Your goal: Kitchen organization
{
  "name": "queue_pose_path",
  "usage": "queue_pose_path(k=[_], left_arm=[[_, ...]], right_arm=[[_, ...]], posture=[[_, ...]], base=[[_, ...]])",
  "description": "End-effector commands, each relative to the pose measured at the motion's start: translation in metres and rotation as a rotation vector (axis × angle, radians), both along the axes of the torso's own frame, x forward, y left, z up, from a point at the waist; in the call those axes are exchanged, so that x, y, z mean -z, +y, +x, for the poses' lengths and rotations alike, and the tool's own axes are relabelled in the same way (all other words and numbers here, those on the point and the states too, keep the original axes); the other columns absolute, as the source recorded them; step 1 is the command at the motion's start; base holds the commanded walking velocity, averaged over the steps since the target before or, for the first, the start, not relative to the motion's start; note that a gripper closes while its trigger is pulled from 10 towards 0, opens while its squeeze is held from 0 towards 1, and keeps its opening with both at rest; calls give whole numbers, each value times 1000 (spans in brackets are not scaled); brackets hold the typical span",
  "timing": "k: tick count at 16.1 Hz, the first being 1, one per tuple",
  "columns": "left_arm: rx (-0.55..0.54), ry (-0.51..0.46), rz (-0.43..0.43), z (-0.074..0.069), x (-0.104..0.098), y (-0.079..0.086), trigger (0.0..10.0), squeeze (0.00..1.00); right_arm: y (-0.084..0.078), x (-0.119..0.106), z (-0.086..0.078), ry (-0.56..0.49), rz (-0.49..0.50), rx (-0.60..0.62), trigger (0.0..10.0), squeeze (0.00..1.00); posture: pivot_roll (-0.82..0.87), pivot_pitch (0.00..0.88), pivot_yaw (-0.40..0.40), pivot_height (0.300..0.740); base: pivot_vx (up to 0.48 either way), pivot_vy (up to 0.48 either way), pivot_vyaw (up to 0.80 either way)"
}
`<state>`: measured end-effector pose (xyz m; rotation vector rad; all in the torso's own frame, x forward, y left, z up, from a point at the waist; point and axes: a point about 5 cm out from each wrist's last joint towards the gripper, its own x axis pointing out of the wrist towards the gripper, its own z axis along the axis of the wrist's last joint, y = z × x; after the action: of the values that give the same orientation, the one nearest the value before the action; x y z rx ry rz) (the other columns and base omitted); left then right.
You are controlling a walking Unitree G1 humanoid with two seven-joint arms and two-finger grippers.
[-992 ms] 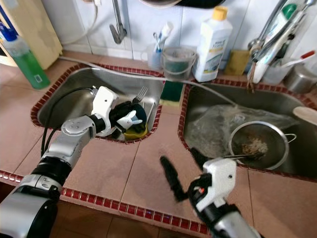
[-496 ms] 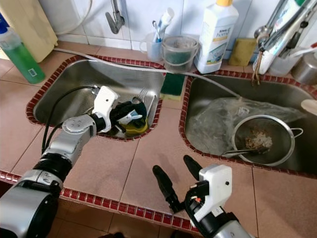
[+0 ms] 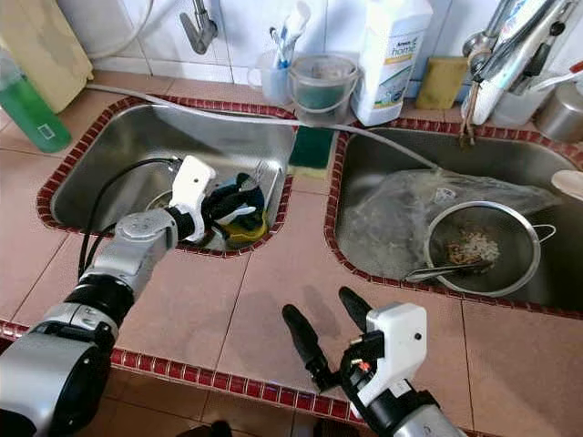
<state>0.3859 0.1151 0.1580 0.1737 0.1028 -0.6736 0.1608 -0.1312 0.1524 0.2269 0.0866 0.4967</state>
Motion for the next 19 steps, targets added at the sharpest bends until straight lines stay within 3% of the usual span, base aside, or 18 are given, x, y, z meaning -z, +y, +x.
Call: queue_pose_path(k=[1,8,12,15,19], left_arm=[[-12,6,5,1,-1,3,10000,1000],[-29,-5,-12,4,-6,9,10000,1000],[-147,-58,-161,3,-18,29,10000,1000],[-217,-96,-221,-6,-17,43,10000,1000],[-289,-162,-237,-21,-12,48,10000,1000]], right_arm=[[3,-4,-2,-6,7,-18,10000,0],[5,-4,10,-35,12,-25,10000,0],[5,-4,34,-92,41,16,10000,0],[0,4,56,-108,56,117,10000,0],[-4,8,77,-148,45,174,10000,0]], posture=[[-266,221,74,732],[-232,201,74,732],[-185,149,96,732],[-164,104,95,732],[-132,52,80,732]], base=[[0,0,0],[0,0,0],[0,0,0],[0,0,0],[0,0,0]])
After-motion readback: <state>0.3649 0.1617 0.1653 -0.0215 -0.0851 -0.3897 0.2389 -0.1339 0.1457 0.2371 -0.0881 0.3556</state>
